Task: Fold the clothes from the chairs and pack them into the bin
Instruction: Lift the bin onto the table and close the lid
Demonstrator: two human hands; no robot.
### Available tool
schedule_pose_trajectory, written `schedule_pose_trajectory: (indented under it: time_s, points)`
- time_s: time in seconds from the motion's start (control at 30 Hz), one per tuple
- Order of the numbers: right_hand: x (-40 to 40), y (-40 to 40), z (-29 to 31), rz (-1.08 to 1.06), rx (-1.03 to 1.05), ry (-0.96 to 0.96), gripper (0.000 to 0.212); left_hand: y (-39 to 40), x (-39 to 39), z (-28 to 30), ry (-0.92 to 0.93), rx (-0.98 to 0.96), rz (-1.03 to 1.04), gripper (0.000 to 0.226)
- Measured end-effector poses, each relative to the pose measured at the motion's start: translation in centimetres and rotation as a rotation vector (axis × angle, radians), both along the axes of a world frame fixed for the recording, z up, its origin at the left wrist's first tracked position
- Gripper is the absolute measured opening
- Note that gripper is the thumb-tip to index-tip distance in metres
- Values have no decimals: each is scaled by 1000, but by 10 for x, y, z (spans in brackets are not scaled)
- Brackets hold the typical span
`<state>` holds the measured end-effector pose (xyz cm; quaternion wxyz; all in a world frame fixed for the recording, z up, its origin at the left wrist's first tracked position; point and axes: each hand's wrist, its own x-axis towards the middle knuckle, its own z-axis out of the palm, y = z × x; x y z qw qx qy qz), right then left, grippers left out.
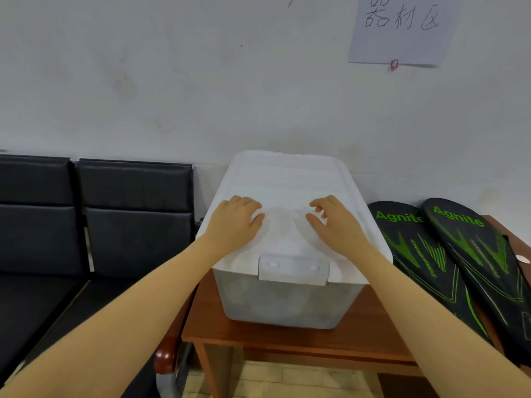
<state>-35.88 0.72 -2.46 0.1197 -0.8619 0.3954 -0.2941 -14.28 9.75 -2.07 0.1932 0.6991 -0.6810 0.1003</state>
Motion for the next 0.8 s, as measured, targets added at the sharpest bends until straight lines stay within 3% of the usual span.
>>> schedule_pose_trajectory:
  time_s: [0.1, 0.47, 0.67, 0.8]
  points:
    - [21, -44, 5, -45, -27, 116, 33, -46, 8, 8, 7, 35, 32, 39]
    - [83, -237, 10, -204, 68, 174, 28, -254, 71, -1, 37, 163, 31, 37]
    - [116, -323, -4, -284, 72, 287, 37, -344, 101, -16, -28, 153, -56, 37]
    - [129, -344, -24, -260, 105, 345, 43, -389, 110, -24, -81, 204, -5, 58]
